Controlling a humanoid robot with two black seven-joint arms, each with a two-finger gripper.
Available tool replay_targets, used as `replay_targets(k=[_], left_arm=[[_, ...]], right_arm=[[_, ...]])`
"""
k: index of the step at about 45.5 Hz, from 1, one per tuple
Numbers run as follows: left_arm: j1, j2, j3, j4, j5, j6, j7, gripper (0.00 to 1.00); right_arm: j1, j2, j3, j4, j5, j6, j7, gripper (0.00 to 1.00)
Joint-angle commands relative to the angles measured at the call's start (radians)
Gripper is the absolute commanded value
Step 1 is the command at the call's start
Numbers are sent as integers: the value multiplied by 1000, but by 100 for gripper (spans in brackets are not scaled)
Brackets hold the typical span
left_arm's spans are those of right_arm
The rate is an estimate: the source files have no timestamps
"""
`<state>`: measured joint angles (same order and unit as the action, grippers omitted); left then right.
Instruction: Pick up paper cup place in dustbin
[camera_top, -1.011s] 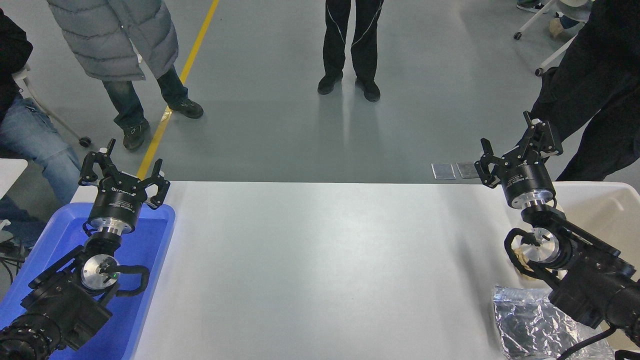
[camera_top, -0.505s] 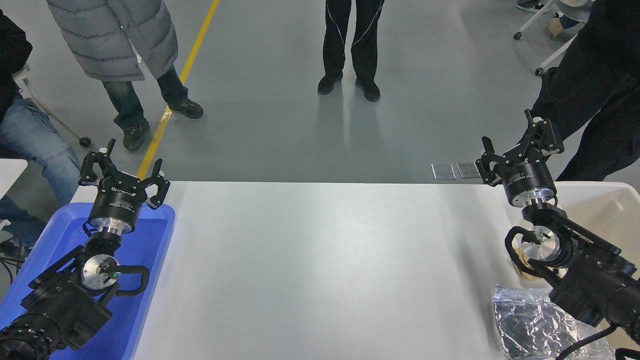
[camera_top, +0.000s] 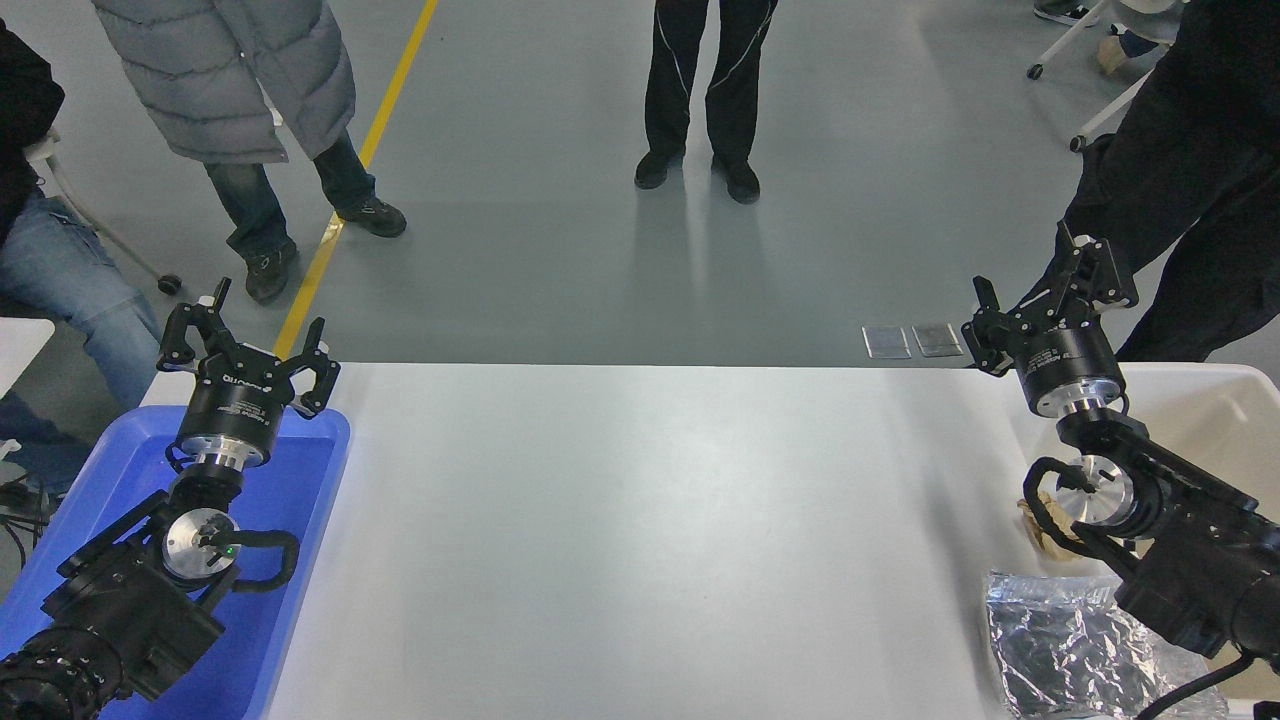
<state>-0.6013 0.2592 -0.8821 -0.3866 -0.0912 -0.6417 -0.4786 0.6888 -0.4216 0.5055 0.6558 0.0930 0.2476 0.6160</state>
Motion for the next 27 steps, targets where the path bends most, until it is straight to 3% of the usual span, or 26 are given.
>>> replay_targets(k=[1,14,21,27], left_arm=[[0,0,-1,-1,-1,-1,0,98],[0,0,-1,-1,-1,-1,0,98],[0,0,0,-1,1,-1,0,98],[0,0,0,-1,1,-1,0,98]], right_arm=[[144,-161,-420,57,1,16,2,100],[691,-261,-1343,307,-1,35,1,100],[966,-215,-1691,427,-12,87,2,100],[1113,-148,-1892,479,-105,197,1,100]])
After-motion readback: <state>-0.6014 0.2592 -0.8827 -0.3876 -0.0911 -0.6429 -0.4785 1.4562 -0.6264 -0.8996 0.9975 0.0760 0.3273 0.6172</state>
